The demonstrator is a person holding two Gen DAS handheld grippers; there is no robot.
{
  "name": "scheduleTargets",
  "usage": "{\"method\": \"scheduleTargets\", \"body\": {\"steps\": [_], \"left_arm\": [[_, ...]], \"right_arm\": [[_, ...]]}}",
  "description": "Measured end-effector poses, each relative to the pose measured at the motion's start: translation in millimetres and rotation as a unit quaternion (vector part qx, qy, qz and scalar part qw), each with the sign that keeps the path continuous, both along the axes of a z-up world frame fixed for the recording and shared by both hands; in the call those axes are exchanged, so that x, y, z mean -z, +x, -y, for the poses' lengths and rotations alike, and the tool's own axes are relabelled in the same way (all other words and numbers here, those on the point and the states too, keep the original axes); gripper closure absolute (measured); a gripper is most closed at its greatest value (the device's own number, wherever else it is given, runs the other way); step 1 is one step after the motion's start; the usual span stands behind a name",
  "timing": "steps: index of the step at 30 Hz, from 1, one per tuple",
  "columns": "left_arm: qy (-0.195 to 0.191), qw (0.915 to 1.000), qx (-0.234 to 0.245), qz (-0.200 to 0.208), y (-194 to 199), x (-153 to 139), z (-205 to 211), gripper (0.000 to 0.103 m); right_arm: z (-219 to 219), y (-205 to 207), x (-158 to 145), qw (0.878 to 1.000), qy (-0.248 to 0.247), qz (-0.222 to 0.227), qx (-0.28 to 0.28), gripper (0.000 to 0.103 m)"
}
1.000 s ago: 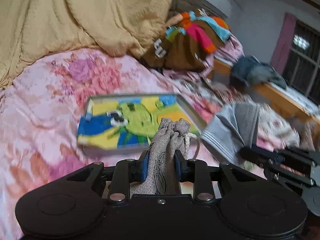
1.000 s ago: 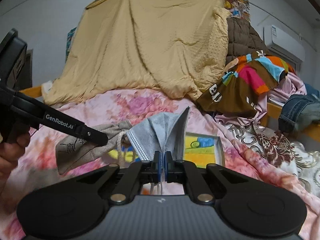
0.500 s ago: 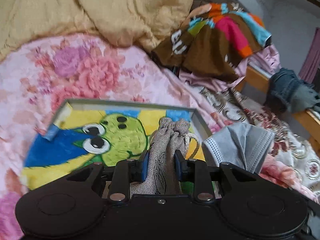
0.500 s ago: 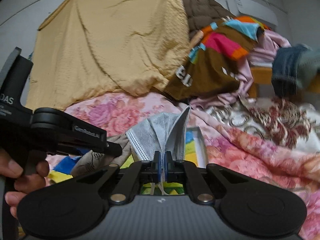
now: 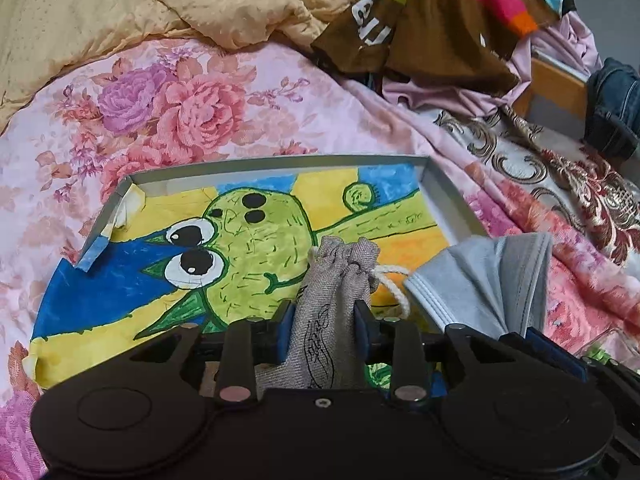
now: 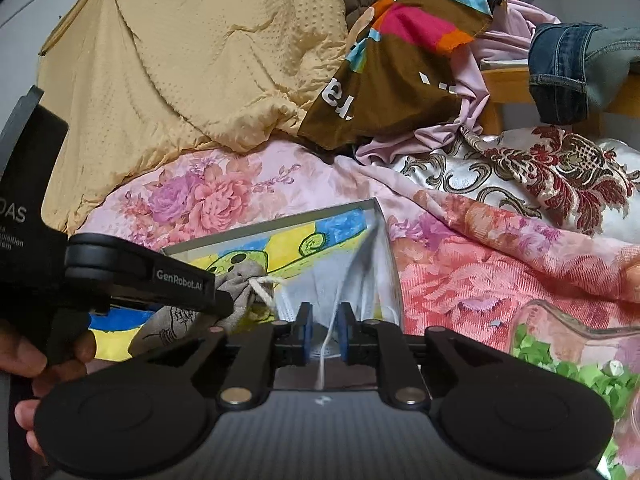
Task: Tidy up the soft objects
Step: 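Carry the pouch and mask into the frog-painting tray and release both, then move both tools back toward the white glove and black strap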
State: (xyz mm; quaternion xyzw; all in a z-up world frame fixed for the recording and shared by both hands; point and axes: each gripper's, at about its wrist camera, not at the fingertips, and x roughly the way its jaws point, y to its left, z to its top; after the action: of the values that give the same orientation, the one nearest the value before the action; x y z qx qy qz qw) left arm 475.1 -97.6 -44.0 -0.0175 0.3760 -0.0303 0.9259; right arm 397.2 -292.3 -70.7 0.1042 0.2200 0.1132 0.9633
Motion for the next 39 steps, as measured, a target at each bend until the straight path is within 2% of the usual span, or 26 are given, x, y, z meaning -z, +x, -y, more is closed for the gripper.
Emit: {"method": "scheduleTargets", "body": {"steps": [1, 3, 6, 11, 15, 17, 24, 28, 32, 36, 39], "left_arm": [[0.001, 1.0, -0.002, 0.001, -1, 0, -1, 0.066], [0.0, 1.0, -0.001, 0.003, -3, -1, -2, 0.055], [0.005, 1.0, -0.005, 0.005, -6, -3, -5, 0.044], [-0.001, 0.9998, -0.008, 0.017, -18, -11, -14, 0.038], [0.003, 0.9994, -0.005, 0.035, -36, -21, -21, 0.029], [-0.002, 0.9989, -0.002, 0.047, -47, -27, -25, 0.026], [-0.025, 0.9964, 0.001, 0.081, -96, -44, -43, 0.016], [-0.035, 0.9952, -0.003, 0.091, -123, -50, -53, 0.014], [-0.024, 0.9928, -0.012, 0.117, -149, -57, -61, 0.014], [-0.013, 0.9902, -0.011, 0.139, -173, -66, -67, 0.011], [-0.012, 0.9886, -0.007, 0.15, -193, -71, -70, 0.005]], "right_arm": [[0, -1, 1, 1.0, 0.0, 0.001, 0.001, 0.062], [1, -3, 0, 1.0, 0.004, 0.004, 0.002, 0.051], [-1, -10, -1, 1.0, 0.0, 0.013, 0.0, 0.042], [-3, -22, -5, 1.0, -0.004, 0.021, 0.0, 0.029], [1, -43, -12, 0.999, 0.016, 0.028, 0.013, 0.013], [3, -52, -16, 0.999, 0.024, 0.029, 0.017, 0.011], [2, -91, -42, 0.998, 0.007, 0.054, 0.021, 0.001], [-2, -113, -53, 0.997, -0.01, 0.072, 0.017, 0.0], [-5, -133, -61, 0.996, -0.016, 0.085, 0.013, 0.0], [-4, -148, -68, 0.997, -0.002, 0.073, 0.015, 0.0], [-3, -159, -71, 0.998, -0.003, 0.063, 0.019, 0.0]]}}
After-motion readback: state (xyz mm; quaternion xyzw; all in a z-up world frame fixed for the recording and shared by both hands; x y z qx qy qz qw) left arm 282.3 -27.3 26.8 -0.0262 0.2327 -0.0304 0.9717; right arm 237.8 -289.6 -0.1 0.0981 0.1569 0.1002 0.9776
